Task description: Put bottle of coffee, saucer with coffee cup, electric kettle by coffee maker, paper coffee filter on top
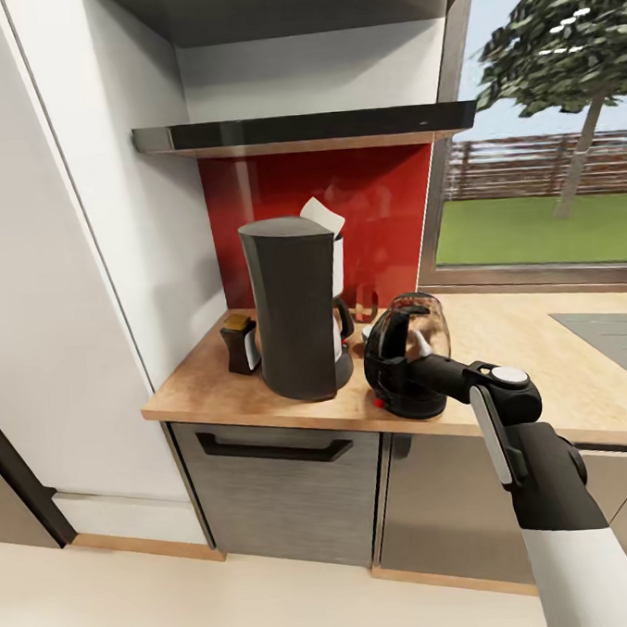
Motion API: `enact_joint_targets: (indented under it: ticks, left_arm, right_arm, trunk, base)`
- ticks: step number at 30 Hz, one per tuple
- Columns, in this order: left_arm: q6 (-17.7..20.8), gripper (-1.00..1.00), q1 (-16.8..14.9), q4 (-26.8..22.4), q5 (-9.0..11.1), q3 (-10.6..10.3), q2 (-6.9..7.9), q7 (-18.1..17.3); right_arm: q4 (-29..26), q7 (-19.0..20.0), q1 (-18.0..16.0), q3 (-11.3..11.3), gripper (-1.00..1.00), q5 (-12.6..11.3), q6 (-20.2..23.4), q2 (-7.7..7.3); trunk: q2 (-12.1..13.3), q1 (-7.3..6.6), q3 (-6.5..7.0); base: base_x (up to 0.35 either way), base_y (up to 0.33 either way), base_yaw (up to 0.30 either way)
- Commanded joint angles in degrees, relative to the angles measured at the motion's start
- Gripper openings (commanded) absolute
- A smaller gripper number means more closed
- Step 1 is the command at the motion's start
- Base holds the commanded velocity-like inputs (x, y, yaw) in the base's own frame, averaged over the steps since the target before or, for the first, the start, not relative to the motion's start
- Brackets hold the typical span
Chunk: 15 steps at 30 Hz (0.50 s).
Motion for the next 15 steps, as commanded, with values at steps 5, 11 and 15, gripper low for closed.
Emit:
enact_joint_targets:
  ticks: [5, 11, 15]
  left_arm:
    - [-0.46, 1.00, -0.05, 0.09, 0.31, -0.48, 0.00, -0.07]
    - [-0.46, 1.00, -0.05, 0.09, 0.31, -0.48, 0.00, -0.07]
    - [-0.46, 1.00, -0.05, 0.12, 0.31, -0.48, 0.00, -0.07]
  right_arm:
    - [-0.07, 0.33, -0.05, -0.02, -1.00, 0.11, 0.16, -0.01]
    - [-0.07, 0.33, -0.02, -0.02, -1.00, 0.11, 0.11, -0.01]
    - [-0.07, 0.33, -0.01, -0.02, -1.00, 0.11, 0.11, -0.01]
  trunk:
    - [-0.04, 0.00, -0.06]
    - [-0.04, 0.00, -0.06]
    - [-0.04, 0.00, -0.06]
  base:
    - [0.026, 0.000, 0.000]
    - [0.114, 0.000, 0.000]
    - [0.030, 0.000, 0.000]
